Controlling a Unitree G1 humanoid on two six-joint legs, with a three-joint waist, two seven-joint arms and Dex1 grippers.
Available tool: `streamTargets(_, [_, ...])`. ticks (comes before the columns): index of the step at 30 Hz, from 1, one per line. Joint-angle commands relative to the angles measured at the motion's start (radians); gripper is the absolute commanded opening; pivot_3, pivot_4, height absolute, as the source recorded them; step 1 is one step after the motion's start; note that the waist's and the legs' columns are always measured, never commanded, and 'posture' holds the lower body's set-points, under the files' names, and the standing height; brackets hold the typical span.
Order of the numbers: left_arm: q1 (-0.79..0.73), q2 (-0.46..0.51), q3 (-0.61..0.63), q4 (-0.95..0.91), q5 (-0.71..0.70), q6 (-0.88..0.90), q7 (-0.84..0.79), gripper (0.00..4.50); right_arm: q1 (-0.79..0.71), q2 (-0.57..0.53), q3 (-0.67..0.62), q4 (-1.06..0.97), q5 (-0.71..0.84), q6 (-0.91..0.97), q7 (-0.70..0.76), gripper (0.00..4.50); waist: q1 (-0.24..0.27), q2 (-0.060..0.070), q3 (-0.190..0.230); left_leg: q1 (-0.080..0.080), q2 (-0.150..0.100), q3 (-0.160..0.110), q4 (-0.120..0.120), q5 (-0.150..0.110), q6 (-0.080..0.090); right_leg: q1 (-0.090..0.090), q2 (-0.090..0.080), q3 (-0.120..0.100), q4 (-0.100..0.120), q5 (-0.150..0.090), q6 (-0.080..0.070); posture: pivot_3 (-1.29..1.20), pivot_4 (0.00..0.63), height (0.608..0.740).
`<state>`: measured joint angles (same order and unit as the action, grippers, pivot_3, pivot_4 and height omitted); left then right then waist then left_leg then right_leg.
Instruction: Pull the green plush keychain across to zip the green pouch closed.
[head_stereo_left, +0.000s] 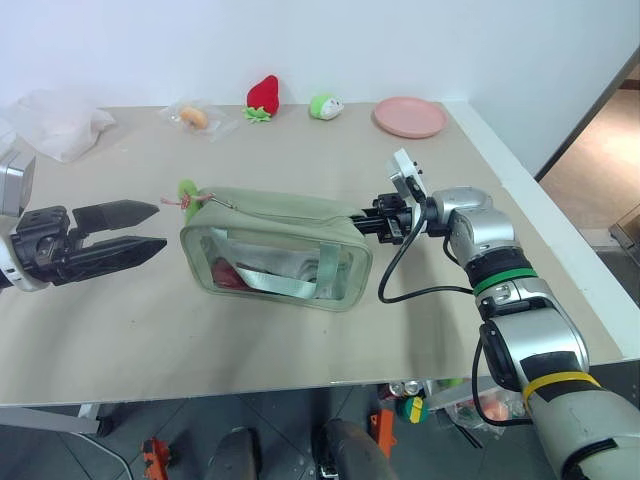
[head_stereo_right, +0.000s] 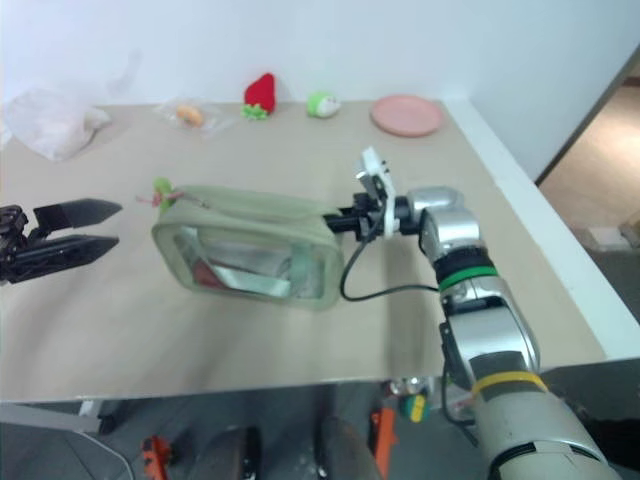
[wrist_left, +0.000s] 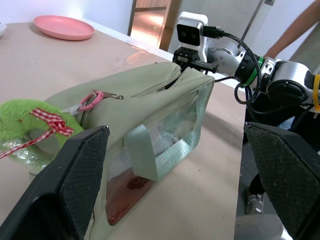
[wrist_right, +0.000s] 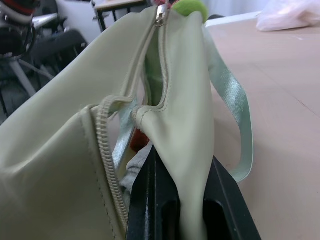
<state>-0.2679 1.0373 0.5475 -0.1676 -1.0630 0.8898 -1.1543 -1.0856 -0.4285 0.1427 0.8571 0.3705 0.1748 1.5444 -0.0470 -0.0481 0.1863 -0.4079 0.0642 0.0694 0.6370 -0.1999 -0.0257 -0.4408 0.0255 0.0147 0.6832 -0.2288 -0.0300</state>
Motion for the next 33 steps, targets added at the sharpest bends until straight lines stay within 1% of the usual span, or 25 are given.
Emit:
streamTargets(1, [-0.011,-0.001,0.033,-0.013,-0.008,-0.020,0.004,4.50,0.030,0.026,-0.087,-0.052,0.049,0.031,-0.039,0.38,0.000,0.000,0.000,0.000,0.000,0.000,0.000,0.000,0.000,0.000,0.000,0.000,0.000,0.000,0.000,0.00,0.150,0.740])
streamTargets(4, [-0.019,-0.004,0.028,-0.011,-0.008,-0.022,0.008,4.50,0.058,0.042,-0.106,-0.083,0.046,0.008,-0.071,0.38,0.000,0.000,0.000,0.000,0.000,0.000,0.000,0.000,0.000,0.000,0.000,0.000,0.000,0.000,0.000,0.00,0.150,0.740])
streamTargets(8, [-0.027,-0.008,0.020,-0.013,-0.008,-0.026,0.011,4.50,0.100,0.055,-0.083,-0.150,0.017,-0.001,-0.077,0.38,0.000,0.000,0.000,0.000,0.000,0.000,0.000,0.000,0.000,0.000,0.000,0.000,0.000,0.000,0.000,0.00,0.150,0.740])
streamTargets(11, [-0.034,-0.010,0.015,-0.010,-0.006,-0.029,0.013,4.50,0.107,0.061,-0.058,-0.183,-0.010,-0.018,-0.083,0.38,0.000,0.000,0.000,0.000,0.000,0.001,-0.001,0.000,0.000,0.000,0.000,0.001,0.000,0.000,0.000,0.00,0.150,0.740])
streamTargets(14, [-0.037,-0.015,0.013,-0.013,-0.009,-0.030,0.020,4.50,0.105,0.068,-0.027,-0.187,-0.068,-0.073,-0.119,0.38,-0.001,0.000,0.000,0.001,0.000,0.001,-0.001,0.000,0.000,0.000,0.001,0.001,0.000,0.000,0.000,0.00,0.150,0.740])
streamTargets(17, [-0.030,-0.024,0.018,-0.024,-0.014,-0.028,0.029,4.50,0.100,0.069,-0.015,-0.187,-0.110,-0.104,-0.151,0.38,-0.003,0.000,0.000,0.002,0.002,0.002,-0.001,0.000,0.000,0.000,0.005,0.001,0.000,0.001,-0.002,0.00,0.150,0.740])
streamTargets(20, [-0.014,-0.035,0.031,-0.040,-0.019,-0.025,0.039,4.50,0.112,0.061,-0.006,-0.210,-0.131,-0.117,-0.152,0.38,-0.004,0.000,0.000,0.003,0.003,0.003,-0.001,0.000,-0.001,0.000,0.006,0.002,0.000,0.002,-0.003,0.00,0.150,0.740])
streamTargets(28, [-0.010,-0.046,0.031,-0.046,-0.021,-0.031,0.054,4.50,0.112,0.067,0.010,-0.263,-0.106,-0.019,-0.109,0.38,-0.005,0.000,0.000,0.005,0.004,0.006,-0.001,0.001,-0.001,0.000,0.007,0.003,0.001,0.003,-0.004,0.00,0.150,0.740])
streamTargets(33, [-0.013,-0.047,0.025,-0.045,-0.022,-0.034,0.056,4.50,0.104,0.067,-0.021,-0.297,-0.052,0.060,-0.069,0.38,-0.005,0.000,0.000,0.005,0.005,0.007,-0.002,0.001,-0.001,0.000,0.007,0.004,0.001,0.003,-0.004,0.00,0.150,0.740])
